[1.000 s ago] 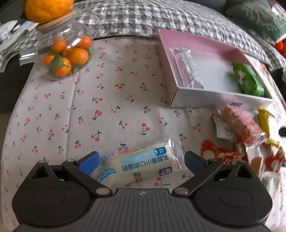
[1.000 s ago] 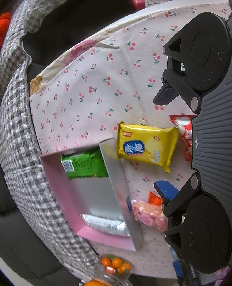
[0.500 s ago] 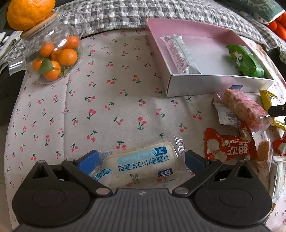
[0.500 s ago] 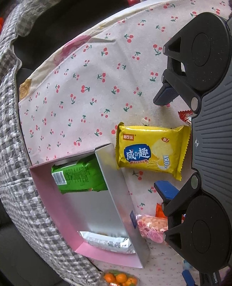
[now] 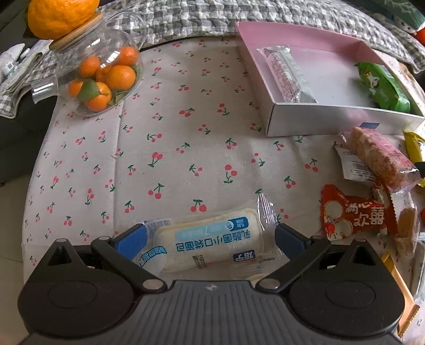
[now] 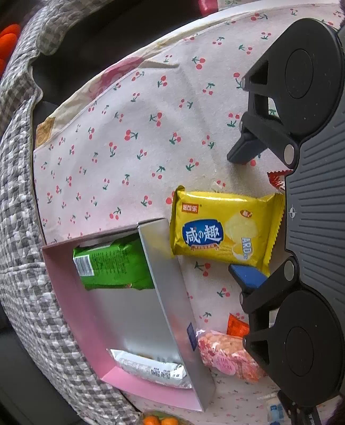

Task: Organize snacks
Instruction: 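Grasp the yellow chips pack with the right tool while the left tool grasps the white bread pack, then lift and carry both held packs over the pink box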

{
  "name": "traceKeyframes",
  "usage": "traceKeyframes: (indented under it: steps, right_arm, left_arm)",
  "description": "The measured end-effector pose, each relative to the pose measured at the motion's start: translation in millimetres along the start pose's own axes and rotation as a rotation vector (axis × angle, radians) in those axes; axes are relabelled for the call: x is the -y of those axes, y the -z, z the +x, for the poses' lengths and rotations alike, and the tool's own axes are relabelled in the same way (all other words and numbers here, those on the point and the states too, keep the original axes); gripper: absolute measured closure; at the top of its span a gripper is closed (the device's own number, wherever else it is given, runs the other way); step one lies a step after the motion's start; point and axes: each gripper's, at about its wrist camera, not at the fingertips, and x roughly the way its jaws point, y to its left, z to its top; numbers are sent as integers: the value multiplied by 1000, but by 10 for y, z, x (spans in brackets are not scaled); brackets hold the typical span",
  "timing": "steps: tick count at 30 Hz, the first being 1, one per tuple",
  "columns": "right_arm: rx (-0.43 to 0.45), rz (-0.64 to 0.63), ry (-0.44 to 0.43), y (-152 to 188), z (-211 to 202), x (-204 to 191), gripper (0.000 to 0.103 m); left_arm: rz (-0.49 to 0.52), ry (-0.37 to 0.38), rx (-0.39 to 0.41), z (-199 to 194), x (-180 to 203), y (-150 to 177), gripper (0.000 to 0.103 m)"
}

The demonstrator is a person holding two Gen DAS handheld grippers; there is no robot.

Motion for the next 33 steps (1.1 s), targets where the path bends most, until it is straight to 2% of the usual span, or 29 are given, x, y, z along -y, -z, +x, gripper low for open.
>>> traceKeyframes:
  steps: [5, 8, 14, 22, 26, 33]
  right_arm:
    - [18, -43, 13, 4, -30, -56, 51]
    - [27, -53, 15, 11, -45, -69, 54]
    - [25, -10, -29, -17, -104, 10, 55]
    - [54, 4, -76, -44, -276, 22, 55]
    - [73, 15, -107, -65, -377, 42, 55]
    - [86, 45, -157, -100, -494, 92, 55]
  left_arm:
    - [-19, 1, 1, 21, -11, 9, 2]
    - [-24, 8, 4, 4, -8, 9, 9]
    - [-34, 17, 9, -33, -21, 8, 21]
    - [-60, 40, 20, -55, -56, -3, 26]
    - [-80, 64, 37, -92, -83, -25, 32]
    - [-108, 104, 48, -133, -98, -41, 34]
